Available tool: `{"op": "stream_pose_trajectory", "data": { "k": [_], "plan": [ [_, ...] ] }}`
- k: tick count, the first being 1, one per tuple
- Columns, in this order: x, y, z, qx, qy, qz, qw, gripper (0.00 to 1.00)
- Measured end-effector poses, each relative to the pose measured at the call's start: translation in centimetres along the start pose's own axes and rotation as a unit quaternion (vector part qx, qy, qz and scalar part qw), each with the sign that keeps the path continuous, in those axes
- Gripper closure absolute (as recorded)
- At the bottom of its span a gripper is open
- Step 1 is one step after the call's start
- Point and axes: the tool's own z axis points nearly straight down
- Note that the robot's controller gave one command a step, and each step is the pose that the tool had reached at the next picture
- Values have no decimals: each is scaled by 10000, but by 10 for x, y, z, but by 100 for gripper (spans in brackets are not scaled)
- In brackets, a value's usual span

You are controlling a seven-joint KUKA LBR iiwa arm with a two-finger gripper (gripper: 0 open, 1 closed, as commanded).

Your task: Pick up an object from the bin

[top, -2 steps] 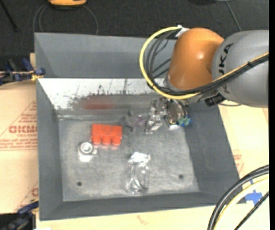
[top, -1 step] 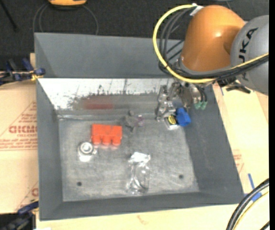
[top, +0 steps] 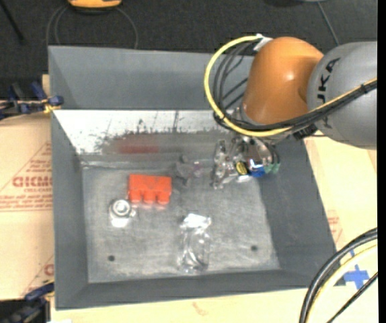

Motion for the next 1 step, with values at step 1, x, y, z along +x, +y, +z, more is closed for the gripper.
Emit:
{"op": "stream_pose_trajectory", "data": {
  "k": [1],
  "plan": [
    [-2, 0, -4, 2, -33, 6, 10000, 0]
  ]
}}
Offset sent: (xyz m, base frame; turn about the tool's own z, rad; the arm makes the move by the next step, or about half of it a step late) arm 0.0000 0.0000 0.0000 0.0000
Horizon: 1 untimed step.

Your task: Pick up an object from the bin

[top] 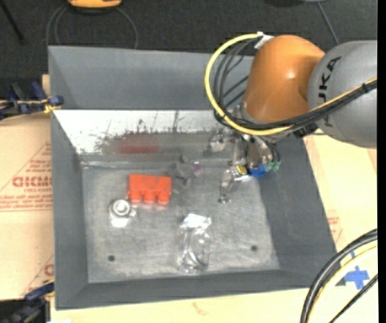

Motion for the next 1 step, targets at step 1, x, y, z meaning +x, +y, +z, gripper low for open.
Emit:
{"op": "stream_pose_trajectory", "data": {
  "k": [1],
  "plan": [
    [-36, 43, 72, -13, 4, 516, 9987, 0]
  ]
}}
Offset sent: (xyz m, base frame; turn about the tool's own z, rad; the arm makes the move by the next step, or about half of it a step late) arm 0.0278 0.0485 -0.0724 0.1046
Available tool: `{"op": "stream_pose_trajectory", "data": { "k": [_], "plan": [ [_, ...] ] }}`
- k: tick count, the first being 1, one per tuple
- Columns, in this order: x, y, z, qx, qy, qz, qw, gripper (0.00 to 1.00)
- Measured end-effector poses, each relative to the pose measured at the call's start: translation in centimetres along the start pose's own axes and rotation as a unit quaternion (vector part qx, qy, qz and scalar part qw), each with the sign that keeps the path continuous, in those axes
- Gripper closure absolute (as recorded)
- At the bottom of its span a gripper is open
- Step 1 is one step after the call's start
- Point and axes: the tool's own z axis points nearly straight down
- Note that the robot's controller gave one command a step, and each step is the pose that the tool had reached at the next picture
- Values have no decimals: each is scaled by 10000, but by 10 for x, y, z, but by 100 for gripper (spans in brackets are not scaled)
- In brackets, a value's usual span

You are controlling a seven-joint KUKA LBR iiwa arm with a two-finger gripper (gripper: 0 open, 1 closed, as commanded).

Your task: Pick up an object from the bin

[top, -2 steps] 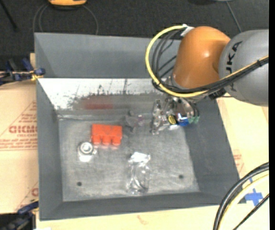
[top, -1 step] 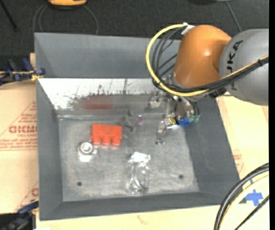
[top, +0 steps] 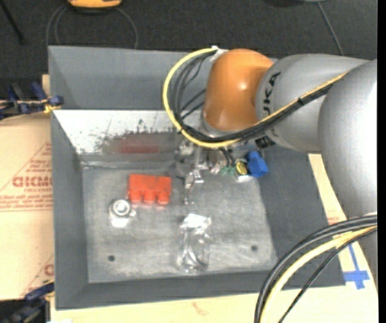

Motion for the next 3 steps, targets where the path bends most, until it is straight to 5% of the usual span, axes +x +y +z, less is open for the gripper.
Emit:
{"op": "stream_pose_trajectory", "data": {
  "k": [1, 2, 3],
  "plan": [
    [-8, 56, 45, 7, 6, -559, 9984, 0],
    [-10, 55, 42, 3, -23, -541, 9985, 100],
    [-16, 68, -79, -4, -49, -422, 9991, 100]
  ]
}}
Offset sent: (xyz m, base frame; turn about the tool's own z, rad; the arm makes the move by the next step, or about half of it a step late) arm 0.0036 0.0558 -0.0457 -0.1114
